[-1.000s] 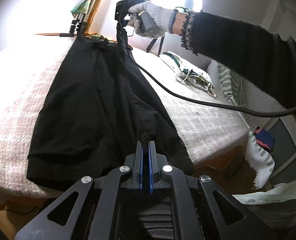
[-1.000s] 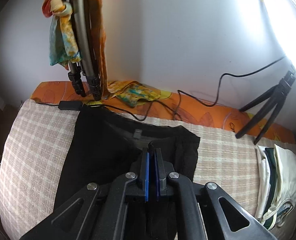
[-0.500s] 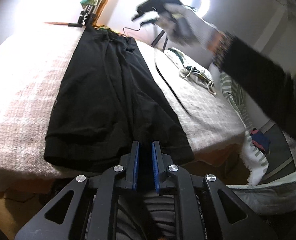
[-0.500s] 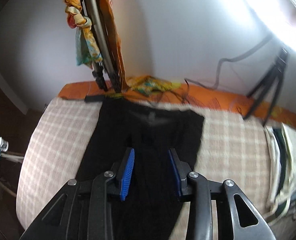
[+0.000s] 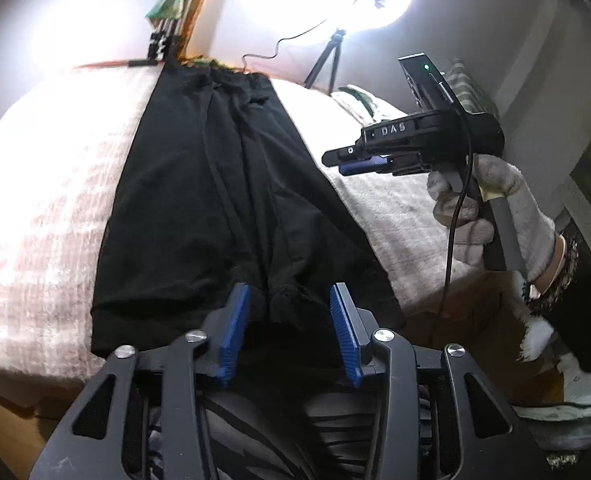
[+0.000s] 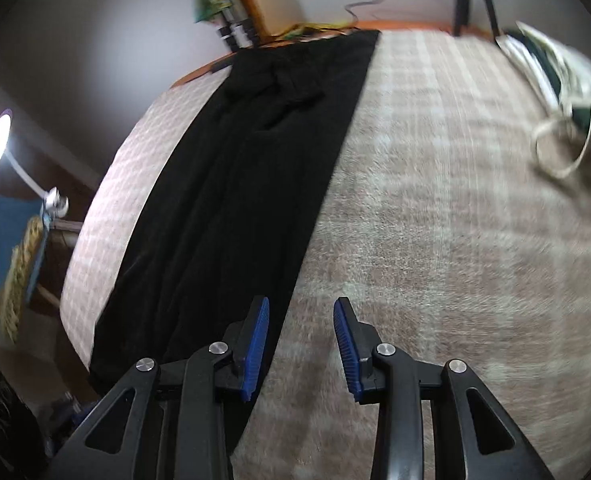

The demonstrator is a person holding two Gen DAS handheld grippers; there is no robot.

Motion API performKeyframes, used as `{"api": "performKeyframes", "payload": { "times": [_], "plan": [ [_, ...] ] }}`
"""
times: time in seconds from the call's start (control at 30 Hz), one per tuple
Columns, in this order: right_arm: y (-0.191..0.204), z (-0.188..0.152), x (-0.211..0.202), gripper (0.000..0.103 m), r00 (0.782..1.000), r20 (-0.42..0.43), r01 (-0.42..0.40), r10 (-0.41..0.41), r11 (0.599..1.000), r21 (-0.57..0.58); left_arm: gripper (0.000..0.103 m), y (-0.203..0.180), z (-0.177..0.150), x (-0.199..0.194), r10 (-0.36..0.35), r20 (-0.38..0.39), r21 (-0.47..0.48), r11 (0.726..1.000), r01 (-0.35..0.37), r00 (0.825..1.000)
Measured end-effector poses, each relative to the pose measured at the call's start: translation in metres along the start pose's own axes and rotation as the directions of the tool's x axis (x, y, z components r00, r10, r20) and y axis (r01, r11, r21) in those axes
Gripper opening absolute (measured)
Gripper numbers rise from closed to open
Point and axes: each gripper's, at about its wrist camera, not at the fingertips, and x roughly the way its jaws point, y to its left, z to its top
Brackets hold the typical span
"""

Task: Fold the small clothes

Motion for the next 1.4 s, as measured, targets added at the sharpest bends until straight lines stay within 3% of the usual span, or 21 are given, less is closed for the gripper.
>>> {"api": "performKeyframes", "payload": {
  "times": [0.03,0.1,0.17,0.23,0.27,0.33,0.47,0.5,0.57,0.63,0.7,0.77,0.83,0.87,1.0,1.17,1.3,1.37,1.4],
  "plan": [
    [-0.003,0.003,0.003,0.033,0.999,-0.001,-0.033,0.033,0.999,0.025,0.019,0.001,-0.001,0.001,0.001,-0.004,-0.011,1.000,-0.001,1.000],
    [-0.005,0.009,0.008,0.032,0.996,0.004,-0.088,0.088,0.994,0.060,0.011,0.003,-0.003,0.002,0.003,-0.003,-0.031,1.000,-0.003,1.000],
    [-0.002,0.011,0.014,0.026,0.996,-0.001,-0.084,0.084,0.995,0.053,0.008,0.003,-0.005,0.001,-0.001,0.007,-0.037,0.999,0.001,1.000],
    [0.002,0.015,0.020,0.006,0.999,-0.013,-0.049,0.050,0.998,0.043,0.005,0.003,-0.005,0.001,-0.005,0.017,-0.039,0.999,0.006,1.000],
    [0.001,0.016,0.021,0.002,0.999,-0.017,-0.049,0.050,0.997,0.052,0.004,0.002,-0.004,0.002,-0.006,0.021,-0.040,0.999,0.007,1.000],
    [-0.004,0.018,0.018,0.000,0.998,-0.020,-0.062,0.063,0.995,0.072,0.003,0.000,-0.005,0.003,-0.005,0.023,-0.033,0.999,0.006,1.000],
    [-0.019,0.024,0.006,0.000,1.000,0.007,0.017,-0.018,0.997,0.074,0.003,-0.003,-0.011,0.005,0.009,0.003,-0.001,1.000,-0.009,1.000],
    [-0.024,0.023,0.003,0.000,1.000,0.011,-0.007,0.006,0.997,0.083,0.003,-0.003,-0.012,0.004,0.007,0.001,-0.002,1.000,-0.007,1.000],
    [-0.026,0.019,-0.004,0.005,0.999,0.012,-0.040,0.039,0.996,0.077,0.003,0.000,-0.015,-0.001,-0.016,0.008,-0.024,1.000,0.016,1.000],
    [-0.022,0.011,-0.014,0.022,1.000,0.011,-0.014,0.013,0.999,0.052,0.004,0.004,-0.015,-0.010,-0.025,0.012,-0.045,0.999,0.026,1.000],
    [-0.016,-0.005,-0.027,0.028,1.000,0.017,-0.022,0.021,0.999,0.029,0.007,0.006,-0.015,-0.022,-0.009,0.024,-0.037,0.999,0.010,1.000],
    [-0.011,-0.020,-0.033,0.034,0.999,0.004,-0.044,0.044,0.999,0.017,0.015,0.010,-0.015,-0.037,0.017,0.038,-0.026,1.000,-0.016,0.999],
    [-0.004,-0.043,-0.038,0.036,0.996,-0.022,-0.088,0.088,0.996,0.011,0.040,0.016,-0.016,-0.049,0.048,0.049,-0.024,0.999,-0.047,0.998],
    [-0.001,-0.051,-0.040,0.036,0.994,-0.036,-0.104,0.104,0.995,0.010,0.044,0.021,-0.016,-0.054,0.070,0.060,-0.028,0.997,-0.068,0.996],
    [0.011,-0.088,-0.040,0.036,0.985,-0.074,-0.154,0.155,0.988,0.009,0.044,0.058,-0.010,-0.059,0.114,0.046,-0.107,0.988,-0.109,0.992],
    [0.021,-0.115,-0.029,0.036,0.975,-0.119,-0.190,0.188,0.982,0.003,0.044,0.090,-0.003,-0.043,0.040,-0.011,-0.215,0.976,-0.041,0.999],
    [0.023,-0.118,-0.029,0.036,0.975,-0.107,-0.195,0.194,0.981,-0.002,0.041,0.101,-0.002,-0.029,-0.034,-0.043,-0.267,0.964,0.021,0.999],
    [0.021,-0.118,-0.028,0.035,0.972,-0.109,-0.210,0.210,0.978,0.009,0.034,0.101,-0.004,-0.026,-0.059,-0.051,-0.277,0.960,0.043,0.997],
    [0.022,-0.119,-0.028,0.035,0.971,-0.110,-0.212,0.212,0.977,0.004,0.022,0.100,-0.004,-0.023,-0.063,-0.059,-0.272,0.961,0.045,0.996]
  ]
}}
